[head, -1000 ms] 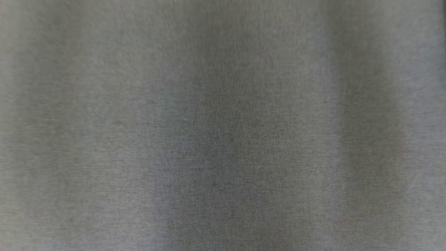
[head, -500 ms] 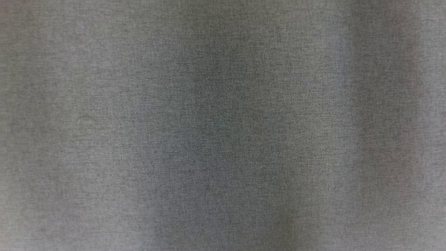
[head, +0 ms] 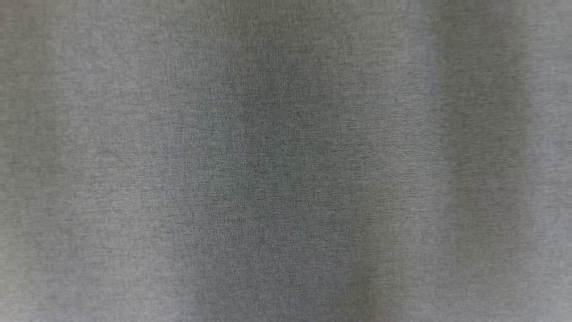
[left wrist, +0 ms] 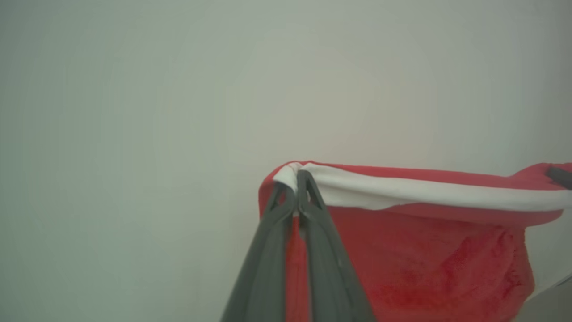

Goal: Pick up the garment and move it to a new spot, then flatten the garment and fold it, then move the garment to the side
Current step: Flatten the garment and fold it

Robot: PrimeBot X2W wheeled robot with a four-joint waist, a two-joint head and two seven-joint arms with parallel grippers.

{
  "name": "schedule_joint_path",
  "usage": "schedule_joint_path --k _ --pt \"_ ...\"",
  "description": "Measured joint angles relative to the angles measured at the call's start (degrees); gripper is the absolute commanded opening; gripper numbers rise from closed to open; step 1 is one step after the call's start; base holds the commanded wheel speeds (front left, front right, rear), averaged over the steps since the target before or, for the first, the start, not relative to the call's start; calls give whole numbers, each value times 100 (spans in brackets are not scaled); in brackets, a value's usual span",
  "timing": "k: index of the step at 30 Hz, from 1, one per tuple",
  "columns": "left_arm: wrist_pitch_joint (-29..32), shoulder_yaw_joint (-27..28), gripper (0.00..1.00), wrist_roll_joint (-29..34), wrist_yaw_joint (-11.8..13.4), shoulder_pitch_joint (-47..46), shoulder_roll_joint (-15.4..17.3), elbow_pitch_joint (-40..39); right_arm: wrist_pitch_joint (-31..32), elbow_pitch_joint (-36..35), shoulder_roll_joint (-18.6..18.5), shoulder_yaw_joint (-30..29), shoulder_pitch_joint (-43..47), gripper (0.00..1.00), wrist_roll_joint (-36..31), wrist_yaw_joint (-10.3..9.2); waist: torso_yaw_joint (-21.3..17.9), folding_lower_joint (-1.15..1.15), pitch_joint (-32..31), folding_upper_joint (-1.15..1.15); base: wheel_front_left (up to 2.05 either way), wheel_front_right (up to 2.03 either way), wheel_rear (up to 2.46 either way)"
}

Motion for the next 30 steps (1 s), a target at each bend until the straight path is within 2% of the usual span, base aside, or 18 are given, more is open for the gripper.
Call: schedule_joint_path --k 8,11,14,21,23,24,30 --pt "-185 -7 0 -602 0 1830 520 -744 -121 -577 21 601 1624 0 660 0 -64 0 -424 -1 0 0 0" --pt "-183 478 0 -625 2 2727 570 -1184 -124 -899 -105 829 2418 0 943 0 -71 0 -629 0 0 0 0" --pt "-191 1005 0 -415 155 3793 564 -1763 -170 -1322 -194 1062 3212 0 1178 0 -78 0 -856 -1 0 0 0" --pt "-192 1991 0 226 584 6322 259 -3232 -197 -2441 -549 1326 5009 0 1650 0 -98 -1 -1408 -1 0 0 0" --pt "-192 2094 0 380 653 6950 151 -3540 -190 -2732 -662 1325 5537 0 1731 0 -100 -1 -1562 -2 0 0 0" --pt "-192 2094 0 380 653 6950 151 -3540 -190 -2732 -662 1325 5537 0 1731 0 -100 -1 -1562 -2 0 0 0" --pt "-191 2449 0 710 756 8566 -220 -4150 -125 -3453 -893 1151 7143 0 1860 0 -97 -1 -2013 -2 0 0 0"
